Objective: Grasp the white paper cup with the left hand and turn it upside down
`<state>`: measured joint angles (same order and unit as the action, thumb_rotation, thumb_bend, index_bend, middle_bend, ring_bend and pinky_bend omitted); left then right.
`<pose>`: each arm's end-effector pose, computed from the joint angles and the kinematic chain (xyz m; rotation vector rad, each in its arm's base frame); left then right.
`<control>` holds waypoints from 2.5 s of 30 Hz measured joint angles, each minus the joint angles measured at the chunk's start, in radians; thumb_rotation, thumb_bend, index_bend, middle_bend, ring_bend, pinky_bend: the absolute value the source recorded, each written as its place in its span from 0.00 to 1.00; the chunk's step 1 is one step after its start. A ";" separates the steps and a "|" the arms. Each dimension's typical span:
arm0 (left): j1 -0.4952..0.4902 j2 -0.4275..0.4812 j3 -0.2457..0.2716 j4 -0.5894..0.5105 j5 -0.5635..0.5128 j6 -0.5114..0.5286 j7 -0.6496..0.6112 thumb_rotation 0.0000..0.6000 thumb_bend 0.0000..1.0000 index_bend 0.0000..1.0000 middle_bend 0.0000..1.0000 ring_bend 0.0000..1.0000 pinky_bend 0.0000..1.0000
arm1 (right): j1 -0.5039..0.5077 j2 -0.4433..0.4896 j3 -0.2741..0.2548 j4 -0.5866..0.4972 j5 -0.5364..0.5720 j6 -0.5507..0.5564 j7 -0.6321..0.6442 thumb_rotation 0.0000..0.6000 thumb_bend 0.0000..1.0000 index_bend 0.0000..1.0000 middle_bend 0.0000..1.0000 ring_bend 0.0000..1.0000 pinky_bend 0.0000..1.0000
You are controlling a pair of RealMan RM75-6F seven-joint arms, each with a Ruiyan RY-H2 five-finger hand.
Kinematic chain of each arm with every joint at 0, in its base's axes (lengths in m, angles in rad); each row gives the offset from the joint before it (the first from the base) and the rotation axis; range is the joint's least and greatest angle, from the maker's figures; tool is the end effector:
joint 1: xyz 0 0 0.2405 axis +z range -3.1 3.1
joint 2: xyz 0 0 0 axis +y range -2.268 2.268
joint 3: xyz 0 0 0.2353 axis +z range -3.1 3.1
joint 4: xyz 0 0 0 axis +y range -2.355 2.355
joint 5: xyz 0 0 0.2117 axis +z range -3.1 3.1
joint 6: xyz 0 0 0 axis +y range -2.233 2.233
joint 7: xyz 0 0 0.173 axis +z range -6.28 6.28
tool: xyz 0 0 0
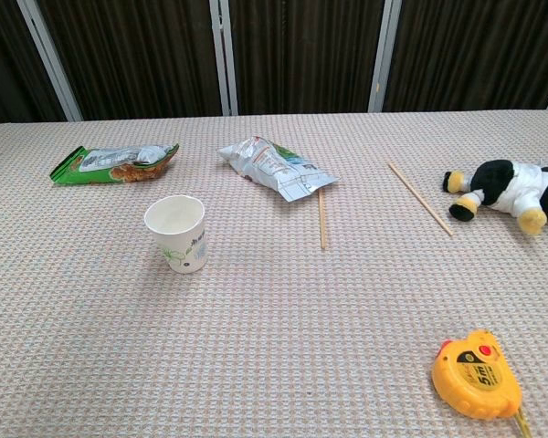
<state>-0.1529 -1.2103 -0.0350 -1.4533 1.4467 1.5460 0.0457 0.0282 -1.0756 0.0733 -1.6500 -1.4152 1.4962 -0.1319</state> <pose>-0.3052 0.2281 0.1473 -1.3720 -0.7595 -0.8754 -0.3106 -0.1954 0.1692 1.3092 -0.8463 0.7398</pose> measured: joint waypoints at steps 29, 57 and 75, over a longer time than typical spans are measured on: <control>-0.023 -0.003 -0.001 -0.065 0.023 -0.093 0.076 1.00 0.12 0.00 0.00 0.00 0.00 | -0.004 0.018 -0.002 -0.011 -0.009 -0.004 0.030 1.00 0.07 0.01 0.00 0.00 0.00; -0.505 -0.337 -0.193 -0.287 -0.573 -0.453 0.869 1.00 0.12 0.16 0.00 0.00 0.00 | -0.005 0.070 -0.007 -0.022 -0.035 -0.018 0.174 1.00 0.07 0.01 0.00 0.00 0.00; -0.639 -0.495 -0.175 -0.189 -0.678 -0.390 0.906 1.00 0.18 0.56 0.00 0.00 0.00 | -0.008 0.086 -0.004 -0.015 -0.039 -0.013 0.224 1.00 0.07 0.01 0.00 0.00 0.00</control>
<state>-0.7915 -1.7052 -0.2098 -1.6426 0.7690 1.1559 0.9512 0.0198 -0.9894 0.0691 -1.6646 -1.4546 1.4833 0.0919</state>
